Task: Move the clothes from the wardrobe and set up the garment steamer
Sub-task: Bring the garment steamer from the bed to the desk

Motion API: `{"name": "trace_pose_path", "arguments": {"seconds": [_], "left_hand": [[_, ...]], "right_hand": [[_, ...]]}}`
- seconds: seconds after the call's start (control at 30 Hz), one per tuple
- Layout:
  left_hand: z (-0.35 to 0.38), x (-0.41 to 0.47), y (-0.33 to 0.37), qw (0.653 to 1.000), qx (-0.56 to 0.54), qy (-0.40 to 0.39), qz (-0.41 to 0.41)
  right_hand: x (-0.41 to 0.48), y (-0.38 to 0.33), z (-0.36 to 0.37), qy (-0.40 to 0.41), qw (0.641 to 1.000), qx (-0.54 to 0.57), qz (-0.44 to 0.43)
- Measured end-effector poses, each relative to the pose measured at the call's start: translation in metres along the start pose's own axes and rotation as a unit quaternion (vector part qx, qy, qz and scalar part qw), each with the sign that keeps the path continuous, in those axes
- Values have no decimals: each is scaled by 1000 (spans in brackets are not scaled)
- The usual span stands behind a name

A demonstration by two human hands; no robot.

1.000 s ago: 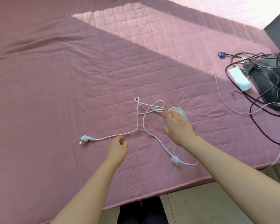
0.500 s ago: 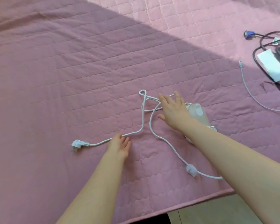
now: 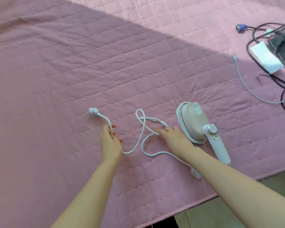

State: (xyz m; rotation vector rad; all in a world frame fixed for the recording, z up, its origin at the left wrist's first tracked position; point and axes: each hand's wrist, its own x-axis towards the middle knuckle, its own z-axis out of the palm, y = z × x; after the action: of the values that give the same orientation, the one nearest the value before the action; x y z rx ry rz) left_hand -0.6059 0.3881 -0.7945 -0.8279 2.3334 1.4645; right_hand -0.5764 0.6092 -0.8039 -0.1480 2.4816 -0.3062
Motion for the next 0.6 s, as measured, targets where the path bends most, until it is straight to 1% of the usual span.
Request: {"name": "trace_pose_path", "arguments": {"seconds": [0.1,0.17,0.2,0.23,0.27,0.3,0.33,0.37,0.4,0.43,0.5,0.6], "left_hand": [[-3,-7,-1,991,80,-47,101],[0,-11,0,973,129,-90,167],[3,-12,0,958,160,-112,212],[7,-15,-1,936,195,-139,259],[10,-18,-1,910,229,-167,302],[14,-21,-4,887,253,-192,334],[17,-25,-6,872,264,-214,352],[20,-29,-7,867,265,-230,354],[24,-31,-9,867,266,-239,346],[27,-32,-11,868,275,-239,339],[32,-35,-11,862,317,-212,334],[39,-39,-5,812,377,-166,414]], "right_hand": [[-20,-3,12,-5,1000,5,-17],[-33,-7,17,9,999,-13,-30],[-39,-9,17,11,999,-11,-31],[-44,-11,17,8,999,-19,-25],[-48,-10,18,37,999,-32,-24],[-51,-10,20,32,999,-15,-26],[-53,-7,25,37,999,15,-21],[-55,-5,27,22,998,53,-11],[-58,-4,29,25,996,89,9],[-60,-2,31,49,992,114,33],[-62,2,36,70,984,148,68],[-61,7,38,63,983,159,63]]}}
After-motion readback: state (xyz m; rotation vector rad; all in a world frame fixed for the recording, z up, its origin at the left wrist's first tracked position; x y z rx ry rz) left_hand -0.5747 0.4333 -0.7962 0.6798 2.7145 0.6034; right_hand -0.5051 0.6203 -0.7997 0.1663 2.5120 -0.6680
